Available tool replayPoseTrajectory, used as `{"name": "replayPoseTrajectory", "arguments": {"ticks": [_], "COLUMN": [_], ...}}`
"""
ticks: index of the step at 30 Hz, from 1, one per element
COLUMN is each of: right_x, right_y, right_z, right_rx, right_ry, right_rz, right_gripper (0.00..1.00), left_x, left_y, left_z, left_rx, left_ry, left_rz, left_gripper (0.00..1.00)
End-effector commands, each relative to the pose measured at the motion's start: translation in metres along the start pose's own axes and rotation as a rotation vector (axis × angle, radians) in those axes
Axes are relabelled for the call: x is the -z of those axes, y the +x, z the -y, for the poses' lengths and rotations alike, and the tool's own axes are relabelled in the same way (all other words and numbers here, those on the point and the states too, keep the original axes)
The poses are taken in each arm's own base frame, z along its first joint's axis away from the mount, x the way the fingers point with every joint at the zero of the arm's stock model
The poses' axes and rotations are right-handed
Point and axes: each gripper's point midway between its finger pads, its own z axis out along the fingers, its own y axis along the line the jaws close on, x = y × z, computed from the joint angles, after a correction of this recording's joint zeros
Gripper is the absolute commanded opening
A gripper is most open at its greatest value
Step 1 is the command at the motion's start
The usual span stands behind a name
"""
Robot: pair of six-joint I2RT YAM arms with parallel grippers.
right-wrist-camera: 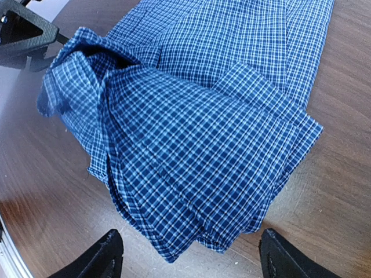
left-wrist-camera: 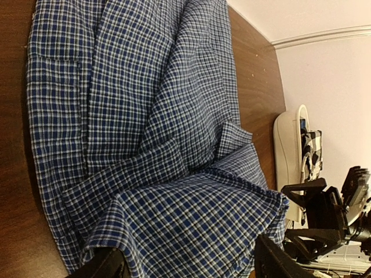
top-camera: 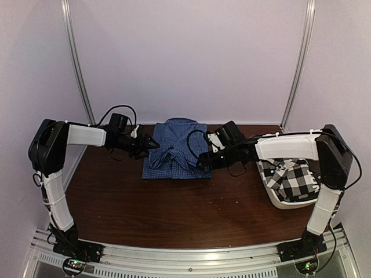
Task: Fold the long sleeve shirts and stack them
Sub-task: Smooth out the 2/3-rectangle-folded shirt at the center of the board.
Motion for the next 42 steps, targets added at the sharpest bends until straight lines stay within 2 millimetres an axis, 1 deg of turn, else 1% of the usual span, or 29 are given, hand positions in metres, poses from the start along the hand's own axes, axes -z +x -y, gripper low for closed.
{"name": "replayPoseTrajectory", "arguments": {"ticks": [1,4,6,13,14,16,19,21,23,25,27,28,32,33,35,36,38,42], "right_x": [0.0,-0.006,-0.011,-0.023,-0.024,-0.027,-0.03,-0.031,-0.034,-0.039,-0.046,-0.048,-0.062,-0.069,-0.076,-0.079,-0.086,-0.085], "right_y": [0.014,0.022,0.023,0.012,0.008,0.001,-0.014,-0.027,-0.043,-0.057,-0.069,-0.078,-0.098,-0.1,-0.106,-0.109,-0.113,-0.122], "right_z": [0.005,0.004,0.004,0.004,0.004,0.002,0.002,0.004,0.009,0.021,0.033,0.038,0.066,0.073,0.08,0.083,0.082,0.078], "right_rx": [0.049,0.053,0.045,0.026,0.021,0.011,-0.007,-0.025,-0.047,-0.079,-0.111,-0.129,-0.217,-0.237,-0.26,-0.265,-0.267,-0.248], "right_ry": [0.09,0.114,0.117,0.145,0.145,0.141,0.14,0.138,0.138,0.151,0.161,0.163,0.157,0.153,0.137,0.134,0.11,0.088], "right_rz": [-0.022,-0.04,-0.047,-0.057,-0.051,-0.041,-0.027,-0.007,0.018,0.034,0.046,0.062,0.09,0.09,0.097,0.101,0.097,0.11], "right_gripper": [0.82,0.81,0.79,0.66,0.63,0.54,0.36,0.24,0.14,0.08,0.04,0.03,0.03,0.03,0.08,0.12,0.19,0.37], "left_x": [-0.004,-0.002,-0.004,-0.007,-0.006,-0.004,-0.004,-0.004,-0.004,-0.004,-0.006,-0.007,-0.009,-0.009,-0.009,-0.009,-0.009,-0.007], "left_y": [0.001,0.002,0.002,-0.001,-0.001,-0.002,-0.002,-0.002,-0.002,-0.003,-0.004,-0.004,-0.006,-0.006,-0.007,-0.008,-0.009,-0.007], "left_z": [-0.011,-0.02,-0.018,-0.014,-0.013,-0.013,-0.013,-0.013,-0.013,-0.013,-0.012,-0.012,-0.011,-0.011,-0.01,-0.009,-0.009,-0.01], "left_rx": [0.004,-0.012,-0.025,-0.032,-0.04,-0.06,-0.08,-0.092,-0.1,-0.102,-0.104,-0.102,-0.105,-0.107,-0.111,-0.112,-0.115,-0.111], "left_ry": [-0.023,-0.072,-0.058,-0.04,-0.04,-0.049,-0.052,-0.051,-0.055,-0.053,-0.041,-0.037,-0.026,-0.024,-0.022,-0.021,-0.022,-0.029], "left_rz": [-0.021,-0.02,-0.022,-0.035,-0.036,-0.038,-0.042,-0.042,-0.04,-0.039,-0.042,-0.045,-0.039,-0.038,-0.035,-0.033,-0.031,-0.03], "left_gripper": [0.74,0.74,0.75,0.75,0.75,0.75,0.76,0.76,0.76,0.77,0.77,0.77,0.77,0.77,0.77,0.77,0.78,0.78]}}
